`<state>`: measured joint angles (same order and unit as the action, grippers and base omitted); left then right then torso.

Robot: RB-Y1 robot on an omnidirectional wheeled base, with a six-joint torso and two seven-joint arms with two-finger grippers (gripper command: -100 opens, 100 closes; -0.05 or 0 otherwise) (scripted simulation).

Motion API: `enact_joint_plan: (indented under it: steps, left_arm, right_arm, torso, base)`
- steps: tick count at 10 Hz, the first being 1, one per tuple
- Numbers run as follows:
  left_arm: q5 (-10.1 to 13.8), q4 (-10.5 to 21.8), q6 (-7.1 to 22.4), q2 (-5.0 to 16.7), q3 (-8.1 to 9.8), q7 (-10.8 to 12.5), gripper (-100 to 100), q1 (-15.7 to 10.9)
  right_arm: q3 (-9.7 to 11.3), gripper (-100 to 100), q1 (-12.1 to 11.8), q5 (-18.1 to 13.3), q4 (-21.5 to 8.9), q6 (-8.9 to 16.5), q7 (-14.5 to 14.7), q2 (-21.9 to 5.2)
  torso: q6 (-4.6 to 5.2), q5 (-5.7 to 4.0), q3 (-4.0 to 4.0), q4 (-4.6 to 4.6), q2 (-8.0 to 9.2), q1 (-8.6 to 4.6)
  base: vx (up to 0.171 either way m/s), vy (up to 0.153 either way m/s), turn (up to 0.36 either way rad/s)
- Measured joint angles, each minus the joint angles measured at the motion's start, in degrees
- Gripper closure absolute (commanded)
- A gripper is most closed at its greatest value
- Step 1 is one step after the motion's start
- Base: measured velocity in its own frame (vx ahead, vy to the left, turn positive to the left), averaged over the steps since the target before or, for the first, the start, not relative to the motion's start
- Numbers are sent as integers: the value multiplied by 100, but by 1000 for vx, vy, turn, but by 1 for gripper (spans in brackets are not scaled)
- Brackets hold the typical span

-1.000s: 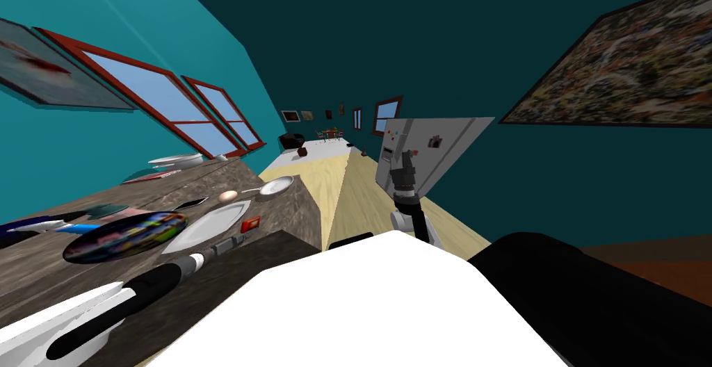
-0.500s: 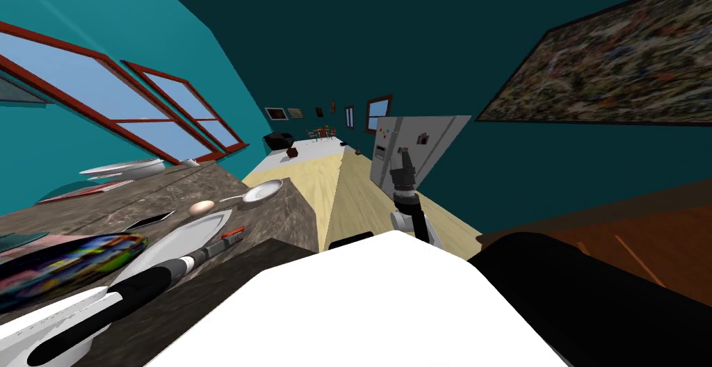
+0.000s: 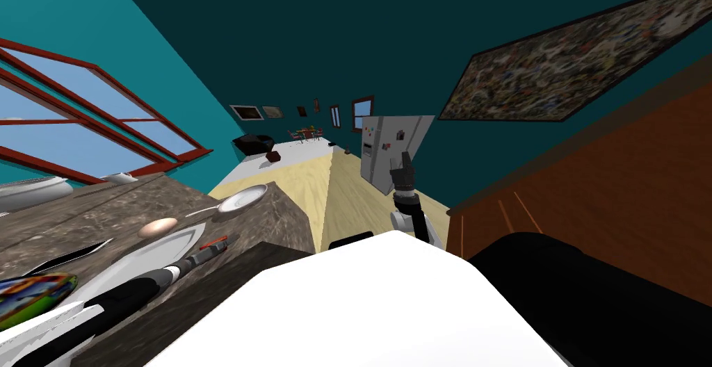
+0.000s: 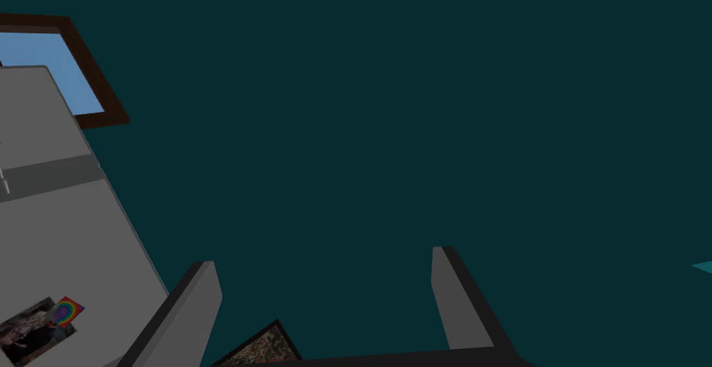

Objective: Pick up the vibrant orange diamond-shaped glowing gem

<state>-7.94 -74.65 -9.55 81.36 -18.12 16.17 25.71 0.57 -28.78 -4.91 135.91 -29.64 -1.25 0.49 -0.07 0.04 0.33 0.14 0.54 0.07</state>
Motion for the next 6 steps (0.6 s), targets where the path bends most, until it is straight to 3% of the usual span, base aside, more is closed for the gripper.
enact_joint_plan:
  steps: [1, 2, 6]
  left_arm:
    - [25, 117, 28, -58, -16, 31, -100, -22]
    - [28, 131, 31, -64, -17, 36, 100, -24]
    - [28, 132, 33, -64, -17, 36, 100, -22]
  right_arm:
    - [0, 0, 0, 0, 0, 0, 0, 0]
    - [0, 0, -2, 0, 0, 0, 0, 0]
    - [-1, 0, -2, 0, 1, 0, 0, 0]
  torso:
    - [1, 0, -4, -1, -6, -3]
    - [-3, -1, -15, -5, -27, -2]
    - [-1, 0, -32, -13, -55, 0]
  base:
    - [-50, -4, -39]
    - [-10, 1, 15]
    - [-1, 0, 0]
